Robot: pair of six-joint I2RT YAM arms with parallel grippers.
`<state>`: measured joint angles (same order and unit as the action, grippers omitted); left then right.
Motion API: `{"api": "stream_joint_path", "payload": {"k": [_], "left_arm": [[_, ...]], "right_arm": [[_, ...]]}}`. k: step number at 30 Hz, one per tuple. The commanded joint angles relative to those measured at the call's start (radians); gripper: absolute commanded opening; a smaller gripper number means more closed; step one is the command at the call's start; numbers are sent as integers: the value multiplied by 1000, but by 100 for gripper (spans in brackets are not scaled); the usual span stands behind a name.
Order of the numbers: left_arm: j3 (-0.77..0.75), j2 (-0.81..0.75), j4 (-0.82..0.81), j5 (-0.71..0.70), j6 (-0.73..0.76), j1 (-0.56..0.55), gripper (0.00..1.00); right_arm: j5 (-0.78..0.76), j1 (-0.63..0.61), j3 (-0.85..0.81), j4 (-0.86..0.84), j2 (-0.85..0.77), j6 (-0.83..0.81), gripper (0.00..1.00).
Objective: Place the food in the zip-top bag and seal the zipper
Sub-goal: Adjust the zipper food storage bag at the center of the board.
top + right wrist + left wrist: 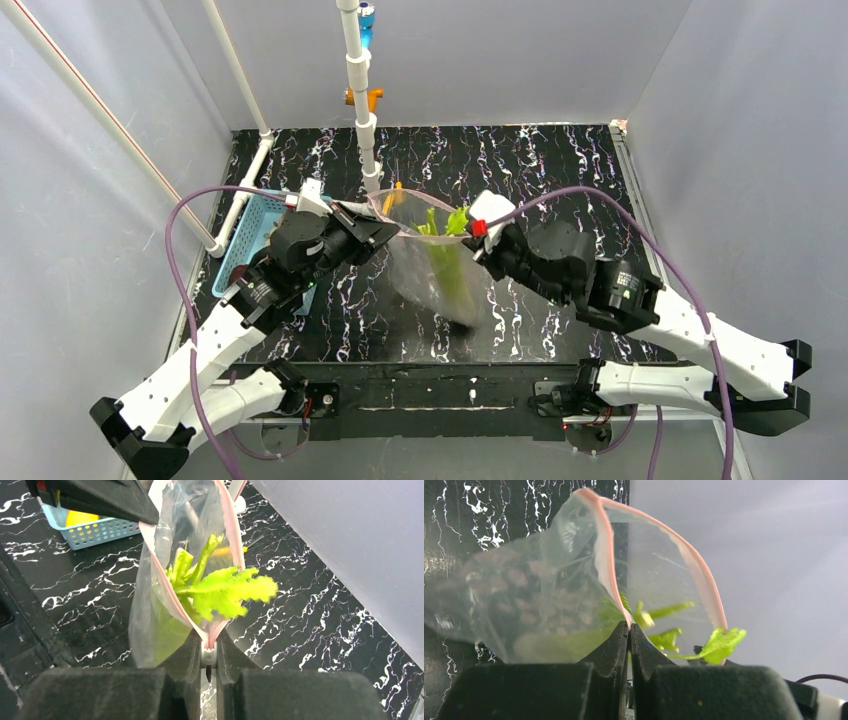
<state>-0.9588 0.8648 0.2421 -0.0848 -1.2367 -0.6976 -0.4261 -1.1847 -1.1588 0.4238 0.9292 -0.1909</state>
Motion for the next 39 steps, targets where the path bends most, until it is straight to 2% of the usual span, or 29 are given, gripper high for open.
{"api": "stream_joint_path", "payload": {"k": [1,6,12,17,20,25,28,32,35,39], "left_arm": [[39,-39,54,-72,12,7,0],[93,-70,80,-109,18,9,0],[20,-66,117,-99,87,9,0],[-52,-38,91,-38,130,9,0],[-52,-25,60,-1,156,7,0],[-15,-6,-9,49,193,9,0],[-43,40,19,57,223,7,0],[-130,79,-2,101,265,9,0],[-232,87,32,134,296,8,0],[-198,54,63,102,268,8,0]], "right_arm": [[139,36,-166,224,105,-16,1],[197,45,-205,260,227,-18,1],[201,45,-203,180,157,-28,1],[197,45,-200,151,126,-10,1],[127,44,-149,101,97,7,1],[157,45,-31,-31,31,57,1],[131,45,4,-79,38,73,1],[48,45,-24,-113,59,46,1],[47,45,-74,-116,60,11,1],[68,45,-89,-108,61,3,1]]}}
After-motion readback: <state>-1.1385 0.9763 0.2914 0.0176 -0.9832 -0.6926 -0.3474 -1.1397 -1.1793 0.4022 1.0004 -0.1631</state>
